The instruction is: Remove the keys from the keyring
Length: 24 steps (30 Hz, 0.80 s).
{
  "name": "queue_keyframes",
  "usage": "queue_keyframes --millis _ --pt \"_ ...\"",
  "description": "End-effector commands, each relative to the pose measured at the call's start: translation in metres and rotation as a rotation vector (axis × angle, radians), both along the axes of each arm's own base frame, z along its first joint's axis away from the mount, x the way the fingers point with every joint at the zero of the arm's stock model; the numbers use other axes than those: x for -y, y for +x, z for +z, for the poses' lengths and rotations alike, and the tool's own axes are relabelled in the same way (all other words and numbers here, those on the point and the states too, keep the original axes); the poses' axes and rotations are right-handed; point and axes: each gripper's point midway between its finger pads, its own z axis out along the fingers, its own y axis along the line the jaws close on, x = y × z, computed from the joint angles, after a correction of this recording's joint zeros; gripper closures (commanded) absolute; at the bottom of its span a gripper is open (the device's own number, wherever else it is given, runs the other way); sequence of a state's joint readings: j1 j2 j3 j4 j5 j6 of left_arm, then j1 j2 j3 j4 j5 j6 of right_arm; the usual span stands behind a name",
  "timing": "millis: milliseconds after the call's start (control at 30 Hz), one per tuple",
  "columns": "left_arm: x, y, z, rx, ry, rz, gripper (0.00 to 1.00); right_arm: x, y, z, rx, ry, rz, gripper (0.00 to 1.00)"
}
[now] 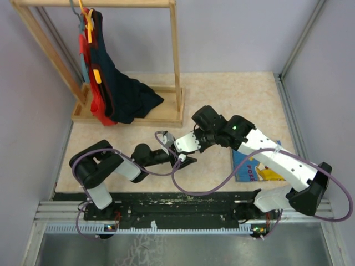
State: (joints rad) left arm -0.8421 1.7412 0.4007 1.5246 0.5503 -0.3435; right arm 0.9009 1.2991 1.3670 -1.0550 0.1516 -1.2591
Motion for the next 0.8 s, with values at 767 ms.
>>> queue_keyframes --millis 767 --pt "0.013 0.022 0.049 0.216 -0.182 0.116 0.44 -0.025 -0.005 0.025 -0.020 0.151 0.017 1.00"
